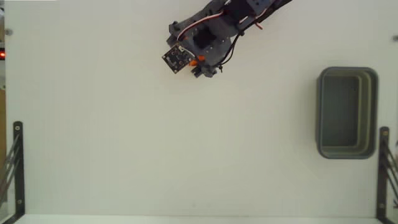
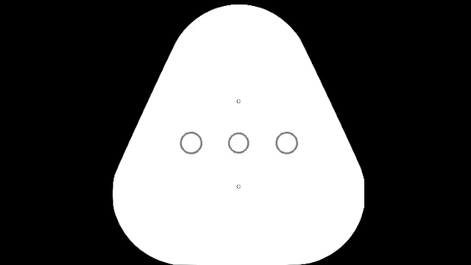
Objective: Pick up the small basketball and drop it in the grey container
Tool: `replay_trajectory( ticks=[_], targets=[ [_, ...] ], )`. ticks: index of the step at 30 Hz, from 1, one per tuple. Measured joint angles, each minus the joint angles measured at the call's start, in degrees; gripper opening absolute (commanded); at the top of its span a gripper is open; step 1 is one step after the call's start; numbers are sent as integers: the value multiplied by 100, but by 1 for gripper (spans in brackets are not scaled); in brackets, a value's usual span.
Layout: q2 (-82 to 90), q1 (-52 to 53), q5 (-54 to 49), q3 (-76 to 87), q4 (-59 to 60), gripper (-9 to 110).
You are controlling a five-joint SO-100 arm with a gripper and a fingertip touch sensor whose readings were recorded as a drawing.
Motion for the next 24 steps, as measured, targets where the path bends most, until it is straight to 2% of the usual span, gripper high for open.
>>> replay_trajectory(
  ticks=[24],
  targets=[
    [0,0,0,0,0,85]
  ],
)
